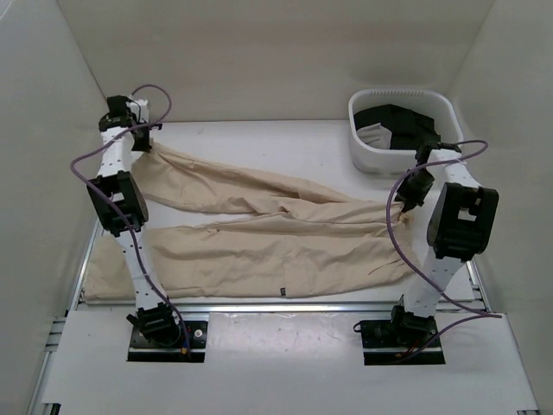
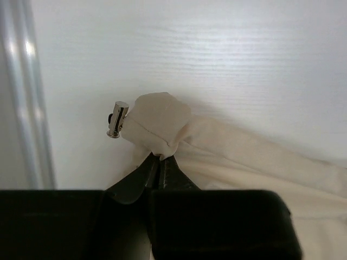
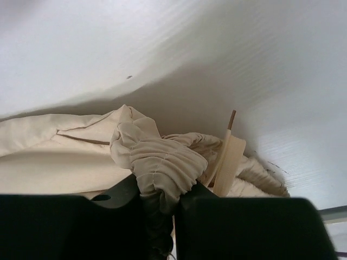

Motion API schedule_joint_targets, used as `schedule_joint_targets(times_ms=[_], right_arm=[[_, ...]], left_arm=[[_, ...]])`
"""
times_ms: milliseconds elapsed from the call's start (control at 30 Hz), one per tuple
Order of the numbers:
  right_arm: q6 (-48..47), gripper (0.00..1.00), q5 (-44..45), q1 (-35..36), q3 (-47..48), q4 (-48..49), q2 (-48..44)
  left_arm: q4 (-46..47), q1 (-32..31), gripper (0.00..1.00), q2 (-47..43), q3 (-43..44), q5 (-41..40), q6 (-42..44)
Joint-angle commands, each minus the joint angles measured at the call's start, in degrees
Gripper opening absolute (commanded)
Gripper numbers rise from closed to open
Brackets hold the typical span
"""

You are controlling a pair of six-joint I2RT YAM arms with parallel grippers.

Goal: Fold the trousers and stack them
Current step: Fold the trousers

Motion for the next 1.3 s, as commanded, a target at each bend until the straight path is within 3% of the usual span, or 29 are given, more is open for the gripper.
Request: schedule_joint_targets(times_ms=[0,200,300,400,433,467,533,667,800,967,1067,1167,1267], right_arm=[[-2.61,0.00,3.66,-0.28,1.73,1.61,-7.62],[-3.31,0.00,2.97,-0.28,-10.55,6.98,-17.03],[-3.31,0.04,2.44,-0.28,-14.44,9.17,-20.28],[-2.78,0.31,2.44,-0.28,-19.80,11.99,-23.01],[-2.78,0.46,2.44,-0.28,-20.68,11.99,-23.71],[-2.78,0.76,2.44,-0.28,-21.30,12.60,-23.72],[0.20,0.87,3.84,-1.06,-21.84,11.13,-25.73],[8.01,0.83,5.34,-4.66,-17.98,6.13,-30.92],[13.55,0.82,1.32,-5.20,-12.79,4.17,-30.50],[18.83,0.74,-3.43,-4.67,-8.75,6.54,-23.55],[20.95,0.74,-5.21,-3.89,-8.74,14.94,-20.57],[21.48,0.67,-4.34,-0.81,-8.74,20.85,-17.40],[20.95,0.46,-1.08,1.30,-8.99,19.99,-14.49]], left_arm=[[2.50,3.04,0.14,-17.29,-2.50,-2.63,2.33],[1.28,8.75,0.14,-33.83,-21.92,0.60,2.16],[-1.27,9.99,0.14,-43.41,-36.16,2.29,3.63],[-3.92,11.57,0.14,-53.25,-51.27,0.71,6.00],[-3.92,12.19,0.14,-55.63,-58.10,0.10,6.02],[-3.92,12.98,0.14,-59.74,-61.04,0.09,6.80],[-3.92,14.12,0.14,-63.80,-66.92,0.09,6.81],[-3.92,15.36,0.14,-66.10,-70.30,-0.44,6.81],[-3.92,15.36,0.14,-67.43,-72.22,-0.44,7.33],[-3.92,15.36,0.14,-66.91,-73.28,-1.57,7.33],[-3.92,15.97,0.14,-66.38,-73.28,-2.19,7.86],[-3.92,17.11,0.14,-65.85,-73.81,-2.19,8.38],[-3.92,17.73,0.14,-64.62,-72.59,-2.19,8.39]])
